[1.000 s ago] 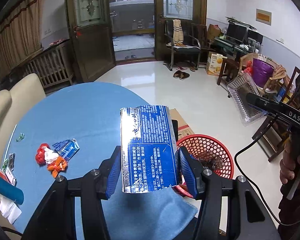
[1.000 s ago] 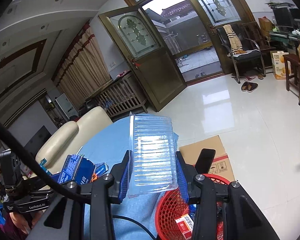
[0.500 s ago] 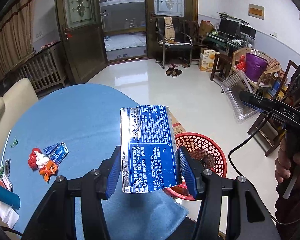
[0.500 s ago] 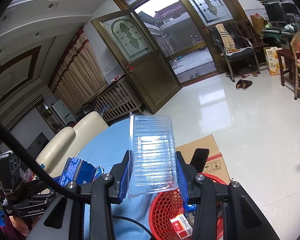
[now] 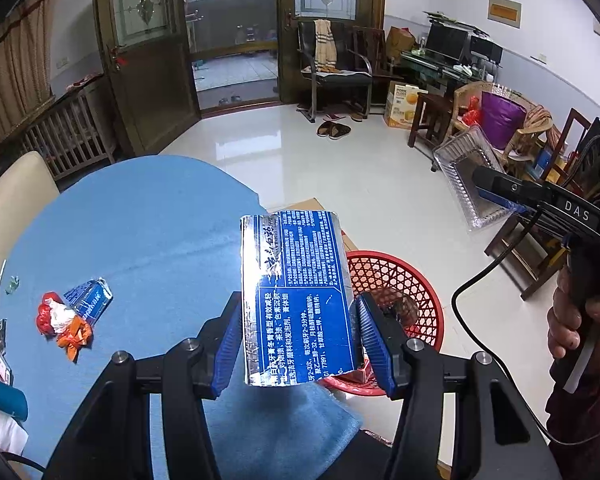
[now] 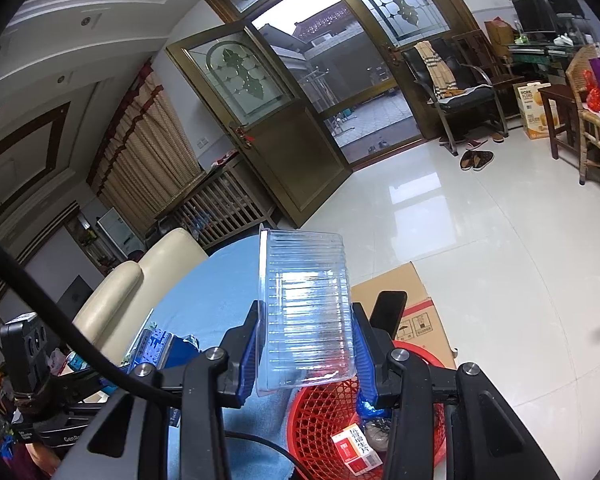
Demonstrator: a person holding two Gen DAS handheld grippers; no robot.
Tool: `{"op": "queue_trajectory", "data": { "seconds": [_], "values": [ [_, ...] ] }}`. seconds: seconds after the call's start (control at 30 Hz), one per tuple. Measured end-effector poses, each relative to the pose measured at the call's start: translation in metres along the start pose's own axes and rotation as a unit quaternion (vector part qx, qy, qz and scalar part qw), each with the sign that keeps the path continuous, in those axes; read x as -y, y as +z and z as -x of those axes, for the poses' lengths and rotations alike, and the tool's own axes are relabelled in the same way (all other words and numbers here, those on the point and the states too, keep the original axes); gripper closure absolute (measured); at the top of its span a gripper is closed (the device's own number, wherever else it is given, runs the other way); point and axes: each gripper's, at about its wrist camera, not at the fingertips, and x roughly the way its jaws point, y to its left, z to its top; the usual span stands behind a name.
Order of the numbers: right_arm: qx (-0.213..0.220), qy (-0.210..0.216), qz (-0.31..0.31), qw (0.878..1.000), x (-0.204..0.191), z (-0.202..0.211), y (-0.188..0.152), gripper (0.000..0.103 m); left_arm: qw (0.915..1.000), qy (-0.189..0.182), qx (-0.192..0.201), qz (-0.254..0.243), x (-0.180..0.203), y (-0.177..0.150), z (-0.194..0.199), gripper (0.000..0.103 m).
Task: Collect trash
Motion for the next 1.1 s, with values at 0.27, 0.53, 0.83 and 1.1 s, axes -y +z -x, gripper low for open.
{"op": "queue_trajectory", "data": {
  "seconds": [0.27,0.53,0.83,1.1],
  "values": [
    [-0.002,0.004,-0.005,1.000,0.004,-0.002,0.000,0.060,0.9999,-0.009,-0.002,-0.009,0.005,0.001,-0.002,0.045],
    [-0.005,0.005,-0.009,1.000,0.009,-0.004,0.001,0.060,0.9997,-0.017,-0.001,-0.017,0.006,0.001,-0.003,0.045],
    [-0.008,-0.003,-0.022,1.000,0.020,-0.007,0.001,0.060,0.9991,-0.034,-0.008,-0.022,0.007,0.002,-0.008,0.045],
    [-0.017,-0.014,-0.021,1.000,0.022,-0.014,-0.001,0.059,0.9974,-0.065,-0.025,-0.021,0.011,0.000,-0.019,0.045]
  ]
}}
